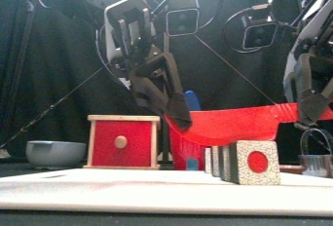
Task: Place sushi on board then cut the sushi with the knife then place the pieces on the plate
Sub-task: Cut the sushi into 4 pieces
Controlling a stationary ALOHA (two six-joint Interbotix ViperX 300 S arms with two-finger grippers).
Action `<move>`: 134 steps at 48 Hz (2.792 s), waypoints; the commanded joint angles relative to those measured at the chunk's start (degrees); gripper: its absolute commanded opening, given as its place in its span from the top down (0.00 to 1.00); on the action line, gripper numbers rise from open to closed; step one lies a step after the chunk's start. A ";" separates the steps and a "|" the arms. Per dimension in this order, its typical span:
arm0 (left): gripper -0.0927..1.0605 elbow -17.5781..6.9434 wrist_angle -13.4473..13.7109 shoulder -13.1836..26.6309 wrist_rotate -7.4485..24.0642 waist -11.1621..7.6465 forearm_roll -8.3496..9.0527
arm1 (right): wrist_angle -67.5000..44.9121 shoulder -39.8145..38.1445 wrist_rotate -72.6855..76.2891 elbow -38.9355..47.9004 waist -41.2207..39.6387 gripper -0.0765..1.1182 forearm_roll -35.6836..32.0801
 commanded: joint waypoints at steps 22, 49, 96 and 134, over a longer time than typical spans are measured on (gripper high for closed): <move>0.50 -0.18 0.44 2.72 0.00 -0.97 -1.49 | -0.53 5.36 0.26 -1.05 0.97 0.66 0.44; 0.50 0.00 0.44 1.85 -0.09 -2.29 -3.60 | -0.70 7.65 0.26 -4.22 4.83 0.66 4.22; 0.48 3.69 -11.69 -9.40 0.44 3.43 7.03 | 2.64 -6.24 0.09 -3.87 -2.37 0.66 -5.45; 0.20 12.83 -26.46 -13.54 0.62 8.35 7.29 | 2.37 -10.37 0.18 -3.16 -6.68 0.66 -8.09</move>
